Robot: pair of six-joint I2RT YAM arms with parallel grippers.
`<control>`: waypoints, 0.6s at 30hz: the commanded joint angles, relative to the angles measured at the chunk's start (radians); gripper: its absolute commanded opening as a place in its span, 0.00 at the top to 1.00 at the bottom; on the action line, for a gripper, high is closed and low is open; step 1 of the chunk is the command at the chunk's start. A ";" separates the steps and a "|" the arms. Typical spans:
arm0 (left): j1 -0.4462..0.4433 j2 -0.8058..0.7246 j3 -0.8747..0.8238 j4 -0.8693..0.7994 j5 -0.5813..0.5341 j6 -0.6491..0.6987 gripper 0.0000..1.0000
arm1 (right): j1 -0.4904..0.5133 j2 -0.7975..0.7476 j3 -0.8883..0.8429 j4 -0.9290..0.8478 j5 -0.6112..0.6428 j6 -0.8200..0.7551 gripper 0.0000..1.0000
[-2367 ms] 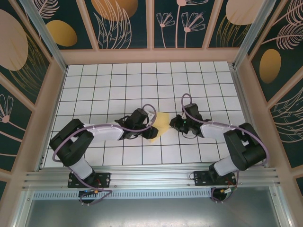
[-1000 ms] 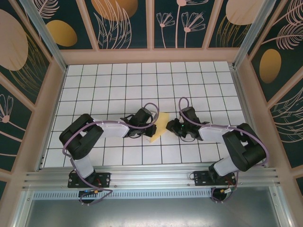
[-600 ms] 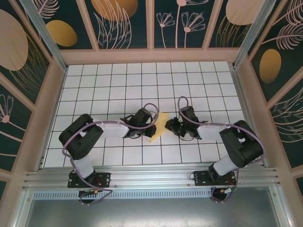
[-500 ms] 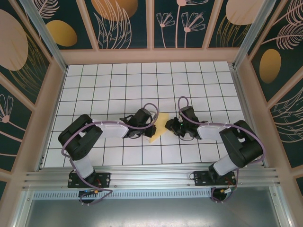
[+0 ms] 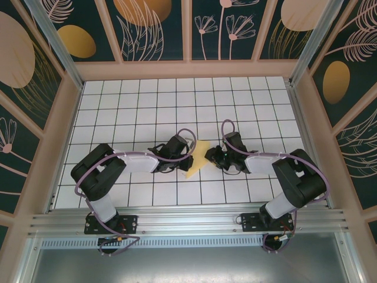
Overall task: Fold a paper plane with a square sheet of paper (pick it up from the middle)
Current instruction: Third fold the triangle at the center of the table.
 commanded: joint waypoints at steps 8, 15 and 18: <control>0.003 0.006 -0.021 0.023 -0.010 -0.010 0.93 | 0.006 0.014 0.034 0.046 -0.047 0.017 0.65; 0.003 0.011 -0.027 0.025 -0.012 -0.013 0.95 | 0.006 0.017 0.043 0.045 -0.058 0.011 0.65; 0.004 0.008 -0.027 0.027 -0.008 -0.013 0.96 | 0.006 -0.006 0.045 -0.016 -0.001 0.004 0.65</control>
